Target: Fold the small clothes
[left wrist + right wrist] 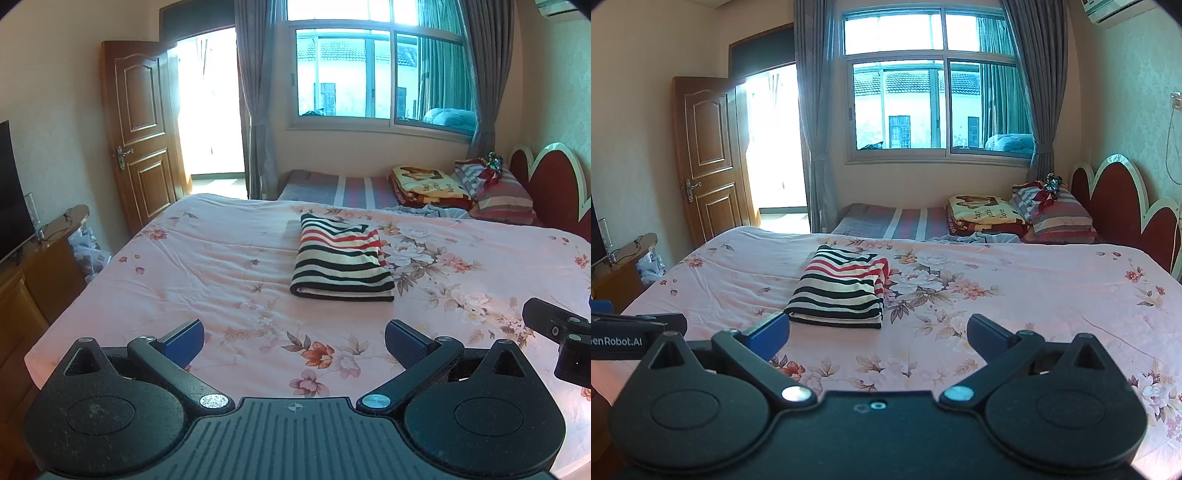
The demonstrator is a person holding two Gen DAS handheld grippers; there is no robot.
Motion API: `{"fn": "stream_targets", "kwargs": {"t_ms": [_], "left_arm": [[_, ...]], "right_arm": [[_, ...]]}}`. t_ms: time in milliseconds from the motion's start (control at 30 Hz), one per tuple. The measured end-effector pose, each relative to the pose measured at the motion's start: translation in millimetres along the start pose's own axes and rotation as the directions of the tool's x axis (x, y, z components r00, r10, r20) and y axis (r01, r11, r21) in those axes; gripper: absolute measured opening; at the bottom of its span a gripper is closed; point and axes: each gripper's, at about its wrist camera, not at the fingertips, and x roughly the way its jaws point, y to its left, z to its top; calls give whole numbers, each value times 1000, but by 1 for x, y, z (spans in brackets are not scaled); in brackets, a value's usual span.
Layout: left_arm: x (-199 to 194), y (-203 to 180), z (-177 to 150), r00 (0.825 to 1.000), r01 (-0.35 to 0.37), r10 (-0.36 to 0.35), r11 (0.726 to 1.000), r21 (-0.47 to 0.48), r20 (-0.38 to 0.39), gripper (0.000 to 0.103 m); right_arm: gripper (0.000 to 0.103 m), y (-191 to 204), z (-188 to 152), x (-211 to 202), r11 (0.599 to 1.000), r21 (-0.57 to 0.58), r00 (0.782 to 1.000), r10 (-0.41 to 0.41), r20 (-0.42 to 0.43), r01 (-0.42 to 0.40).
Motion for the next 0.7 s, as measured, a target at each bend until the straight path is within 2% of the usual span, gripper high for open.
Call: {"fn": "stream_targets", "kwargs": {"t_ms": [700], "left_arm": [[5, -1, 1, 1000, -3, 3, 1000, -4, -10, 103]], "right_arm": [[102, -1, 2, 5, 1000, -2, 1000, 10, -13, -10]]}}
